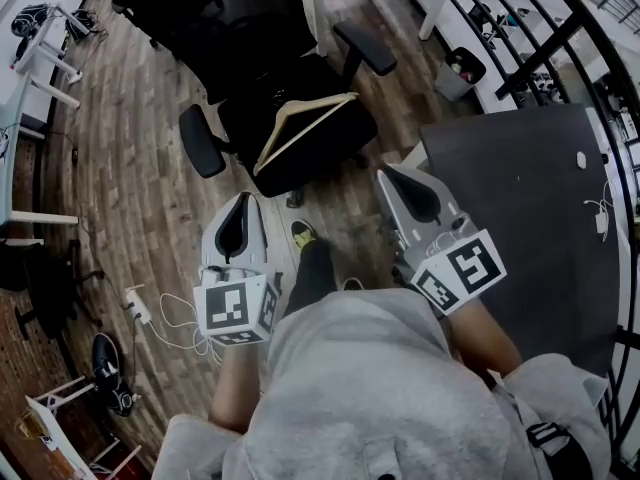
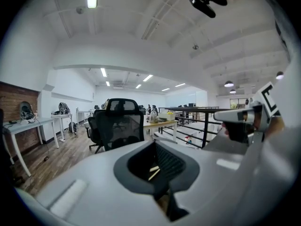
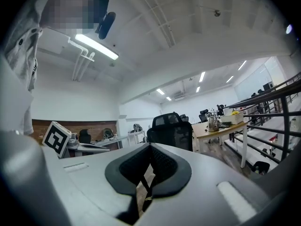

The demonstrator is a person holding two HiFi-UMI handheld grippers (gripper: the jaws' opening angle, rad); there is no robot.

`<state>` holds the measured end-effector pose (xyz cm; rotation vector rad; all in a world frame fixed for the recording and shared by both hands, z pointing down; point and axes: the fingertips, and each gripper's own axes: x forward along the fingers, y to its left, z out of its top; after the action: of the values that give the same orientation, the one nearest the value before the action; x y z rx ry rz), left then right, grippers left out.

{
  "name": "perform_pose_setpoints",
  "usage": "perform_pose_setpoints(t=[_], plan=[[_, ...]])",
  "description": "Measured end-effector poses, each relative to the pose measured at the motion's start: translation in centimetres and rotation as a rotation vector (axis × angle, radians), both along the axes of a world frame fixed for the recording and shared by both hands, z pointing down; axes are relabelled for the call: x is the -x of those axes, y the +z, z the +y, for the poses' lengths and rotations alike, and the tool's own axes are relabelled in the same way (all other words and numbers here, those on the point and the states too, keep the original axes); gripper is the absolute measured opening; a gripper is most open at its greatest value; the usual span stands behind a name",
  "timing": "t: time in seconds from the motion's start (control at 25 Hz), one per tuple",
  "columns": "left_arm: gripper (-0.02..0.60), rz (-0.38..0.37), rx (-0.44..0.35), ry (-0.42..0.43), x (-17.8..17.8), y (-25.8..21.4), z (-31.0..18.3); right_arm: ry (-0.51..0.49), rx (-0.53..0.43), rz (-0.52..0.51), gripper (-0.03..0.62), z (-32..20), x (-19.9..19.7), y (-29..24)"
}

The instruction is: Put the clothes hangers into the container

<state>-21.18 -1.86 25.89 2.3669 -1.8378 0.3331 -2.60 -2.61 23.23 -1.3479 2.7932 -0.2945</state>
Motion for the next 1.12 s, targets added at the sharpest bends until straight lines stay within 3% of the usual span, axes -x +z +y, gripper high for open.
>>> perform_pose_setpoints(t=[0.44,1.12], plan=[[0.011,0.047,0.055,0.022,5.4,0.5,-9.7,0.018,0.036,0.041,-0.003,-9.8,5.3,-0.1],[0.011,0.109,0.104,0.058,12.6,2.7,-19.2,0.035,0.066,0.155,-0.003,-18.4,12.7,0.9]])
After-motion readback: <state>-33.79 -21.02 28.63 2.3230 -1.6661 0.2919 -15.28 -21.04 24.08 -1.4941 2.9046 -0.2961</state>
